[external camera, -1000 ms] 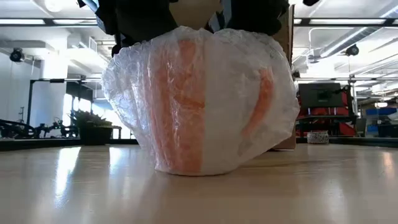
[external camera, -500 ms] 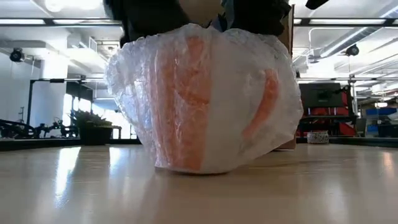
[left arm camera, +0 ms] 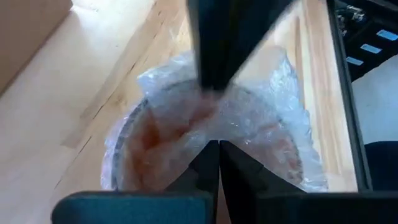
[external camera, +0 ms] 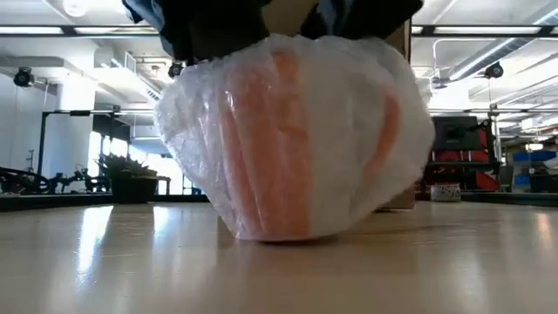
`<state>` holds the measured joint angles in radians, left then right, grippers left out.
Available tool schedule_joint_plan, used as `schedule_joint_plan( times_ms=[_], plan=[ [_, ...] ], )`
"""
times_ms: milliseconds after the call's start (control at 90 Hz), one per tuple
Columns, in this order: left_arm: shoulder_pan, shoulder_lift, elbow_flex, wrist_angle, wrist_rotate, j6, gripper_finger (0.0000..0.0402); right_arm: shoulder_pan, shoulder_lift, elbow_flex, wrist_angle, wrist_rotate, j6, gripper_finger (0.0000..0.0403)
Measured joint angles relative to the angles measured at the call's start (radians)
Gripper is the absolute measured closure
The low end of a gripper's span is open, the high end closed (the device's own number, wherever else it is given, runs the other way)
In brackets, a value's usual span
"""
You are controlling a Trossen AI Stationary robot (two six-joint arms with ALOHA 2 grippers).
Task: Wrap mug
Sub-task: Wrap the orange mug with bubble wrap
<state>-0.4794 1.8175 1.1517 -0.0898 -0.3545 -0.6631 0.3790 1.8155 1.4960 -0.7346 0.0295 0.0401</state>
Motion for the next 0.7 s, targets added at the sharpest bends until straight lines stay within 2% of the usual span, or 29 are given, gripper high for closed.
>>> schedule_joint_plan(
  times_ms=[200, 367, 478, 700],
  plan=[
    [0.0, -0.005, -0.002, -0.002, 0.004, 0.003, 0.0401, 0.06, -0.033, -0.001, 0.015, -0.003, 0.004, 0.0401],
    [0.0, -0.005, -0.002, 0.006, 0.003, 0.0, 0.0401, 0.102, 0.008, -0.013, 0.089, 0.019, 0.004, 0.0401],
    [0.0, -0.005, -0.002, 0.012, 0.003, 0.005, 0.0401, 0.108, 0.028, -0.016, 0.069, 0.113, 0.002, 0.0401],
    [-0.001, -0.005, -0.003, 0.015, 0.002, 0.008, 0.0402, 0.146, -0.007, -0.016, -0.014, 0.111, 0.027, 0.0401]
  ],
)
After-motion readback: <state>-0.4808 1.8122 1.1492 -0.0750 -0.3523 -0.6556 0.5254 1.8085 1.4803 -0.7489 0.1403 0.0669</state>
